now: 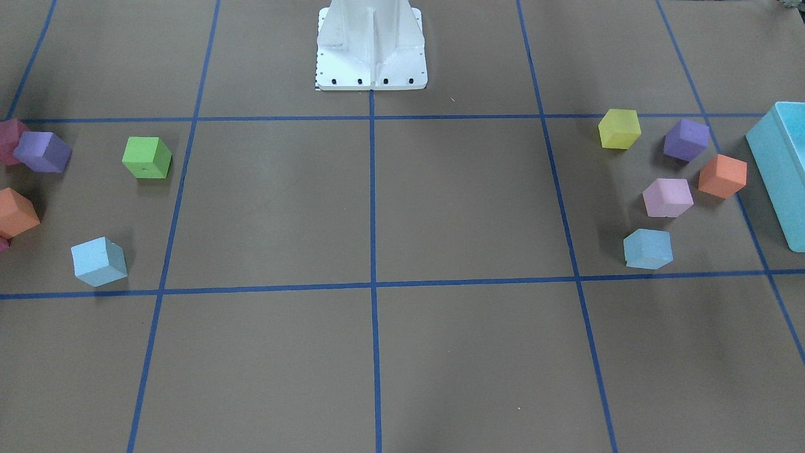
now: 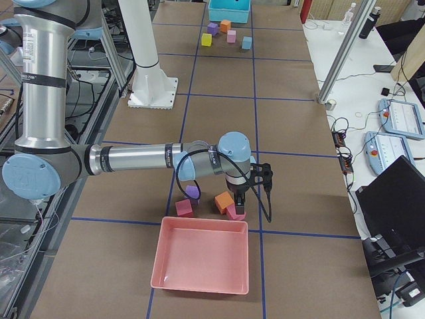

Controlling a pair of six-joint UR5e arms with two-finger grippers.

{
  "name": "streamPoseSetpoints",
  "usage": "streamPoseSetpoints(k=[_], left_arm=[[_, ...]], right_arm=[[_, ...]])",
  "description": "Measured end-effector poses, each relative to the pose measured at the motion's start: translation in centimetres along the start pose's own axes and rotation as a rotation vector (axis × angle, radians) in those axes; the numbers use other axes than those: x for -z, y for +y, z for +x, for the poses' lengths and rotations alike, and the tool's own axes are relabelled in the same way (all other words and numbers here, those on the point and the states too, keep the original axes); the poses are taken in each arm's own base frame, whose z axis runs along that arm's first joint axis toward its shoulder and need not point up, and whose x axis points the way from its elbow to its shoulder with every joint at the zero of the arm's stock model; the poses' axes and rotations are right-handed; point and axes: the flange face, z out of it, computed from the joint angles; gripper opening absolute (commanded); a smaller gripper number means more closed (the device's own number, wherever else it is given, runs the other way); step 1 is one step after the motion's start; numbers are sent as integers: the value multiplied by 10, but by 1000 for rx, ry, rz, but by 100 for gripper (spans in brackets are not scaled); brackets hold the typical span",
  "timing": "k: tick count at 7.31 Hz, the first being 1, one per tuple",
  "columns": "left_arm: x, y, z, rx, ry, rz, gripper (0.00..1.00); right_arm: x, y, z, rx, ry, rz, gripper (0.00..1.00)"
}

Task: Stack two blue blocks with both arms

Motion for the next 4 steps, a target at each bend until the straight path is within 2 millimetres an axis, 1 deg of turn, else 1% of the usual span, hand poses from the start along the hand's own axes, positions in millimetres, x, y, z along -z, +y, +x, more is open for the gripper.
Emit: streamPoseSetpoints(k=[2, 3, 4], left_arm=[[0, 1, 0, 2, -1, 0, 99], [2, -1, 2, 3, -2, 3, 99], [11, -6, 10, 19, -4, 14, 100]], right_arm=[[0, 0, -1, -3, -7, -6, 100], [3, -4, -6, 1, -14, -4, 100], [12, -9, -16, 19, -18, 14, 100]])
